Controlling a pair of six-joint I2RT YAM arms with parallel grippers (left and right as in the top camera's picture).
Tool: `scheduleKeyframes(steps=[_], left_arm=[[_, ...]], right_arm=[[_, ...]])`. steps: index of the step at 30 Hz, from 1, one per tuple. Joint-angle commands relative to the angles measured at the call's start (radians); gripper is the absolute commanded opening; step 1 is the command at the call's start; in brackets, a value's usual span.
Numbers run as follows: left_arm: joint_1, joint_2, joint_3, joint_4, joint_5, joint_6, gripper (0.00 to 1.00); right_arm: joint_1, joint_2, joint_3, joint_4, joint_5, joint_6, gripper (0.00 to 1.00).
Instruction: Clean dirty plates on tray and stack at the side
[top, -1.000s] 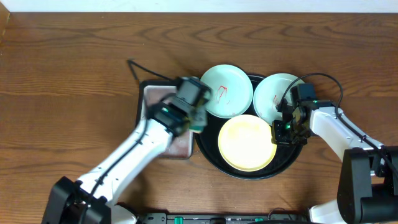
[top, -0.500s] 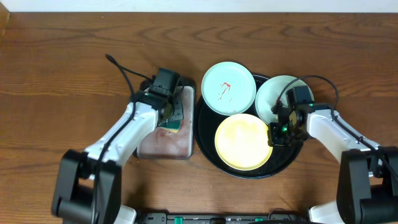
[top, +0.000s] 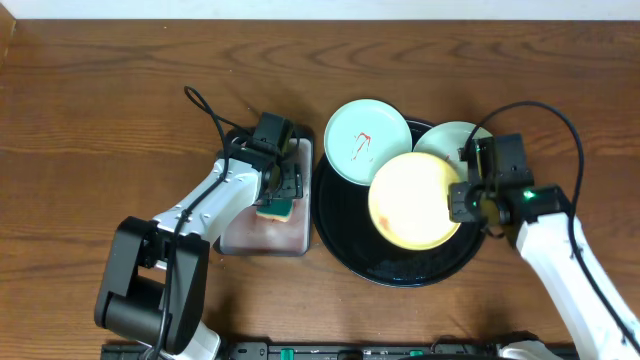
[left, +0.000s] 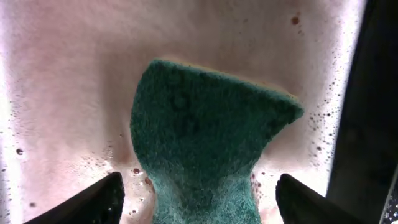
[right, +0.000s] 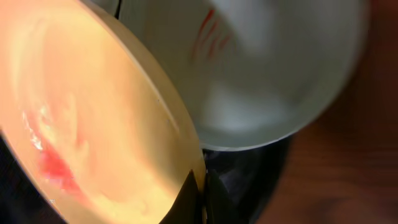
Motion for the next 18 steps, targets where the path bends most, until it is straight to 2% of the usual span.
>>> scheduleKeyframes(steps=[1, 9, 15, 17, 18], left_arm=[[0.006, 0.001, -0.006, 0.005, -0.006, 0.02, 0.79], [0.006, 0.042, -0.006, 0.047, -0.005, 0.02, 0.76], [0.006, 0.054, -0.006, 0.072, -0.005, 0.02, 0.44], [0.006, 0.054, -0.006, 0.072, -0.005, 0.02, 0.3], [0.006, 0.054, -0.006, 0.072, -0.005, 0.02, 0.2]], right_arm=[[0.091, -0.073, 0.022, 0.012, 0.298, 0.011, 0.01], [0.279, -0.101, 0.022, 0.046, 0.567, 0.008, 0.01], [0.42, -0.101, 0.022, 0.069, 0.756, -0.007, 0.01], [0.46, -0.101, 0.022, 0.088, 0.782, -0.044, 0.01], [0.478, -0.101, 0.022, 0.099, 0.794, -0.059, 0.01]])
